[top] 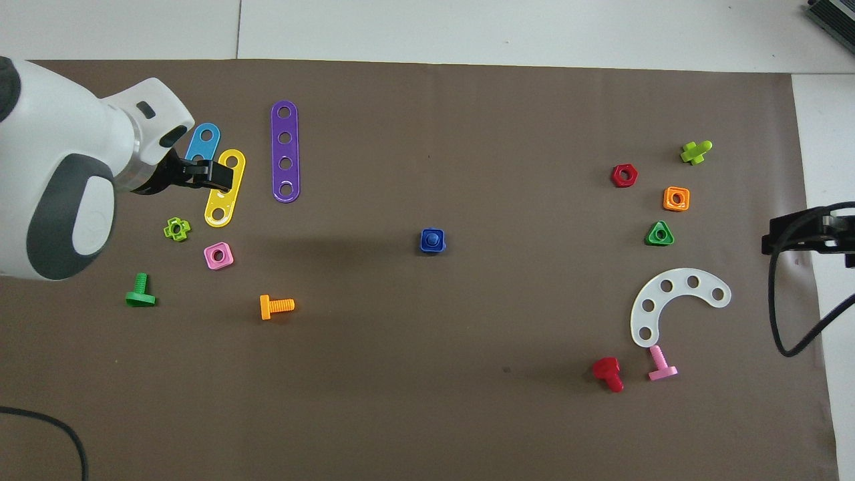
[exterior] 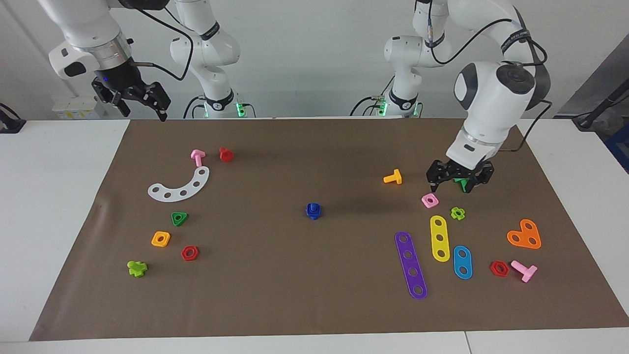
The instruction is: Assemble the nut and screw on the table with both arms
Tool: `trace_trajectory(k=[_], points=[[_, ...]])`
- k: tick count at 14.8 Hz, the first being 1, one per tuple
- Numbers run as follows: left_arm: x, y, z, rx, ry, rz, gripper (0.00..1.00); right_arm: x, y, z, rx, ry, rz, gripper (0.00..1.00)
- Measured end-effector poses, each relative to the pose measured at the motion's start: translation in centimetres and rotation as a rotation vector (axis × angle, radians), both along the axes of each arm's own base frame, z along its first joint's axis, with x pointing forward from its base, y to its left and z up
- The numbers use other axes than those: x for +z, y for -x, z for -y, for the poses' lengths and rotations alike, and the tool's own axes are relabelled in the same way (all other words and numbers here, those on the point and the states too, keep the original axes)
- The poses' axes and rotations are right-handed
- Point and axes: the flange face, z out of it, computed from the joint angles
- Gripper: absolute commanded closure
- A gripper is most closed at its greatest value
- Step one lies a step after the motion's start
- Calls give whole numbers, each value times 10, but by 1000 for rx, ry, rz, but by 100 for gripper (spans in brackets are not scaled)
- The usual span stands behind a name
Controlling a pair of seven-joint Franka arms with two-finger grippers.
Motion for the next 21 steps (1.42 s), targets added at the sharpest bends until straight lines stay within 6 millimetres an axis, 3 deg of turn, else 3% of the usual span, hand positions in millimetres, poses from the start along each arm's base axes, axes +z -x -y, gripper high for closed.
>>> trace_trajectory(k=[6, 9, 12, 17, 21], points=[[78, 37, -68, 2, 28, -13, 0, 0, 0, 0, 0, 0, 0, 0], [117, 44, -75, 5, 32, -21, 0, 0, 0, 0, 0, 0, 0, 0], [128, 46, -77, 6, 32, -51, 0, 0, 0, 0, 0, 0, 0, 0], [117, 46, -76, 5, 31, -77, 0, 0, 0, 0, 0, 0, 0, 0], [123, 50, -74, 1, 32, -71, 0, 0, 0, 0, 0, 0, 0, 0]])
